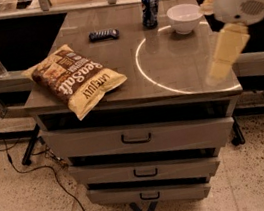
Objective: Pick rxbar blueberry
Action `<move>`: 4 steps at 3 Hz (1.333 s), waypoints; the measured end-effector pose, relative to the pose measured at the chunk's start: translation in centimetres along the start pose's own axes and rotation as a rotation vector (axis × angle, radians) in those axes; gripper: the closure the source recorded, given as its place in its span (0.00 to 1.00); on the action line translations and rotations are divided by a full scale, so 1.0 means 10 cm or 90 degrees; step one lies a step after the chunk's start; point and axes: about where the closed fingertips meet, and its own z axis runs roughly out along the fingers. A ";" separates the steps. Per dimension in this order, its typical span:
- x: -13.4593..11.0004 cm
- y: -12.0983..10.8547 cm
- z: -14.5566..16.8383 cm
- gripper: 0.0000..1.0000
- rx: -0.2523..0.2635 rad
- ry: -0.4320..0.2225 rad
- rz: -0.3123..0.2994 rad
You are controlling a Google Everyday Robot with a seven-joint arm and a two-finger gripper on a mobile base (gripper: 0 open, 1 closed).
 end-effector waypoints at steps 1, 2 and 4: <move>-0.55 -0.49 0.30 0.00 0.031 -0.061 -0.027; -1.21 -0.93 0.52 0.00 0.068 -0.139 -0.041; -1.23 -1.05 0.74 0.00 0.077 -0.148 -0.008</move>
Offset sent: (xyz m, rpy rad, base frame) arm 0.1899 0.1648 0.0339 0.2881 -0.2746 0.1126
